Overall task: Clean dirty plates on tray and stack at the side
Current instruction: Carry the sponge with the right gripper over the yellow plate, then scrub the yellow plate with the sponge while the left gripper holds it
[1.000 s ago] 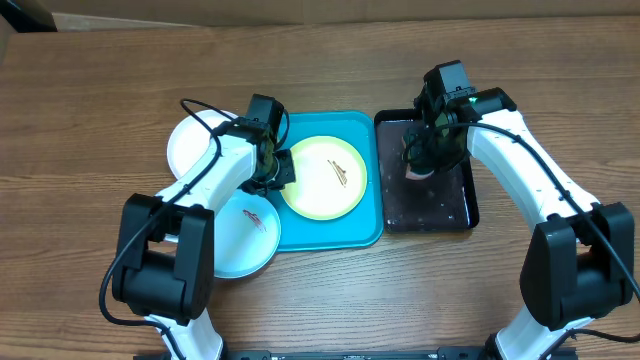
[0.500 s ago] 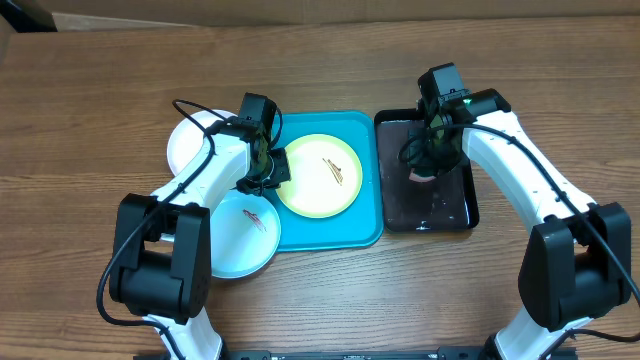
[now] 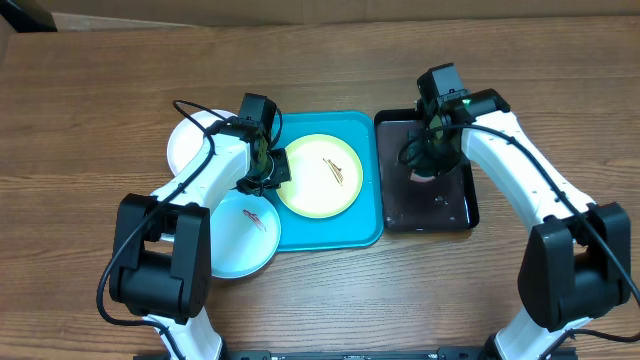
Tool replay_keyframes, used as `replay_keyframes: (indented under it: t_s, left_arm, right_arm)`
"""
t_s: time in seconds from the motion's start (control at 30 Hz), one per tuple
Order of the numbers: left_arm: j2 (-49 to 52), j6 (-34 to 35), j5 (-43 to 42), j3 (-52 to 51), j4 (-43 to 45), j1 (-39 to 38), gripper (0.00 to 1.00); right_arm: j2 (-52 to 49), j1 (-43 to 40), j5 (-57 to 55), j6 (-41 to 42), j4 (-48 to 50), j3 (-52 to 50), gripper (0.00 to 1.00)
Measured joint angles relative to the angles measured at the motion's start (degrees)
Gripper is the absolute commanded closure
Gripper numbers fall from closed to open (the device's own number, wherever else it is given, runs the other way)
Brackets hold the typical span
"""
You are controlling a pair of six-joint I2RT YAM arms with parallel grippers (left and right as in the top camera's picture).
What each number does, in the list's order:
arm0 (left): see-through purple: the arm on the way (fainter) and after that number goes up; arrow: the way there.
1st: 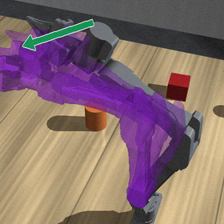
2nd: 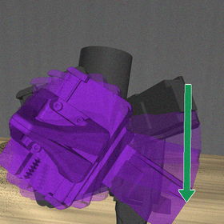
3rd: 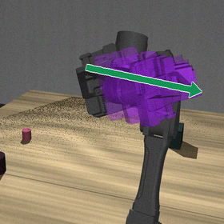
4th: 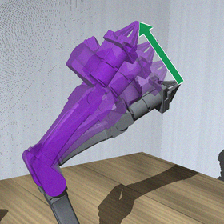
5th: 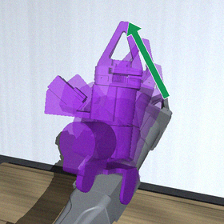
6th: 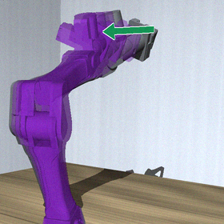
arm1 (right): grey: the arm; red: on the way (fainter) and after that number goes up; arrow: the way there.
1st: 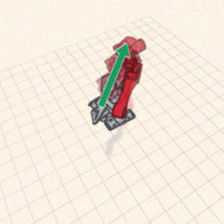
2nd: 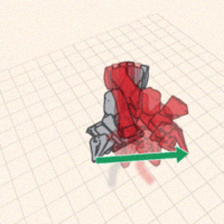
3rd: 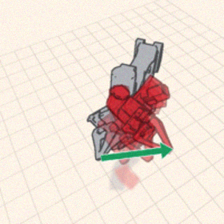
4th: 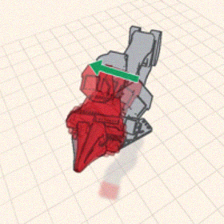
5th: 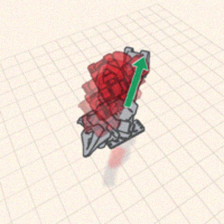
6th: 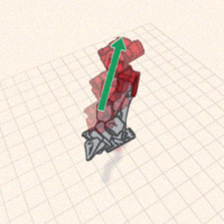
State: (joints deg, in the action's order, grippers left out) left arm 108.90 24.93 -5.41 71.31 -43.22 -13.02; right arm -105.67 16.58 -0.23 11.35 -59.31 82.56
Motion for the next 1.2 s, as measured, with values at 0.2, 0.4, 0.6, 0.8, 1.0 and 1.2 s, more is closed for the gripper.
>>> replay_keyframes:
  t_s: [0.2,0.4,0.6,0.8,1.0,1.2]
  left_arm:
    - [0.0,0.0,0.0,0.0,0.0,0.0,0.96]
    - [0.0,0.0,-0.6,0.0,0.0,0.0,0.96]
    - [0.0,0.0,-0.9,0.0,0.0,0.0,0.96]
    - [0.0,0.0,-1.1,0.0,0.0,0.0,0.96]
    - [0.0,0.0,-1.1,0.0,0.0,0.0,0.96]
    - [0.0,0.0,-1.3,0.0,-0.1,0.0,0.96]
  right_arm:
    - [-0.1,0.9,2.4,-0.8,-4.5,7.6,0.96]
    - [0.0,4.0,4.4,-0.9,-0.6,13.4,0.96]
    - [-0.2,12.2,3.9,-0.9,1.7,13.4,0.96]
    - [-3.2,18.7,-2.9,-0.9,3.6,13.4,0.96]
    - [-8.0,21.3,-11.2,-1.0,5.2,13.4,0.96]
    - [-12.7,21.8,-15.0,-1.1,6.0,13.4,0.96]
